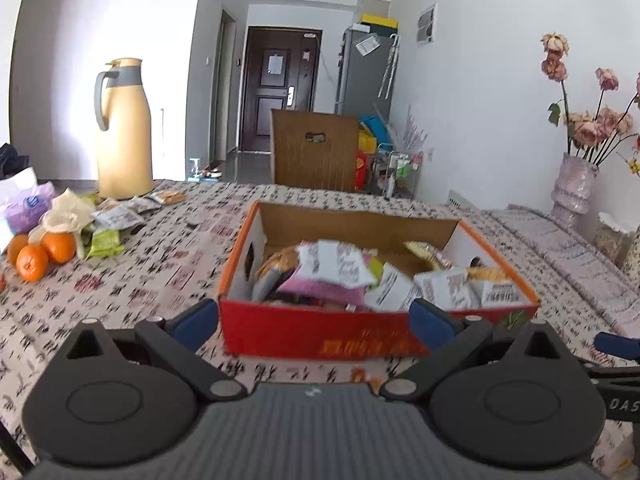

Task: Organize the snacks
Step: 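Move the left tool to the cookie sachet while the right tool grasps a white sachet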

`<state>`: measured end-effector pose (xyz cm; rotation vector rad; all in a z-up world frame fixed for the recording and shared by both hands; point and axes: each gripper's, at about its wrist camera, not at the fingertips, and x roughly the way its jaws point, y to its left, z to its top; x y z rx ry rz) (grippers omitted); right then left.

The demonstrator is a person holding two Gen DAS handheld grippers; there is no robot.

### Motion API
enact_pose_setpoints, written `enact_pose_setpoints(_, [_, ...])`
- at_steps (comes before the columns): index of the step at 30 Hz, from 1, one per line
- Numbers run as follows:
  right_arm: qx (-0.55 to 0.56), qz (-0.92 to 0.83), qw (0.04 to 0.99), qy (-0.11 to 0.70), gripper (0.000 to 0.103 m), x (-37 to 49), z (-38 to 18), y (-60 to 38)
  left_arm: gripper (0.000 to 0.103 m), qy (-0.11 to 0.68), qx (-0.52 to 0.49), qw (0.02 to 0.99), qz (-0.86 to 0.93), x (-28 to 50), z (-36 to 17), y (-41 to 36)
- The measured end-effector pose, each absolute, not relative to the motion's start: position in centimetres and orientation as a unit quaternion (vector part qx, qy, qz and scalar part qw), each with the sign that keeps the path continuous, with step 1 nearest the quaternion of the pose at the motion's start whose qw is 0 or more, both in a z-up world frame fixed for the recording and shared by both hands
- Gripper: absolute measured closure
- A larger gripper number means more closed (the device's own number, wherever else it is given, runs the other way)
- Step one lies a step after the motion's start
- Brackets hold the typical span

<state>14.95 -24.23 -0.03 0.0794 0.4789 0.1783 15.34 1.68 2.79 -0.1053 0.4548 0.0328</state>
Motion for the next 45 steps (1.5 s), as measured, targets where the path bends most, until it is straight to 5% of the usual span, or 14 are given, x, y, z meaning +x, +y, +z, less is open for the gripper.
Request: enact_pose_setpoints(45, [0.006,0.023,0.955,0.296,0.003,15.6,-4.0,-26.4,0.000,0.277,-0.046,0.960,0.004,15.6,-2.9,2.2])
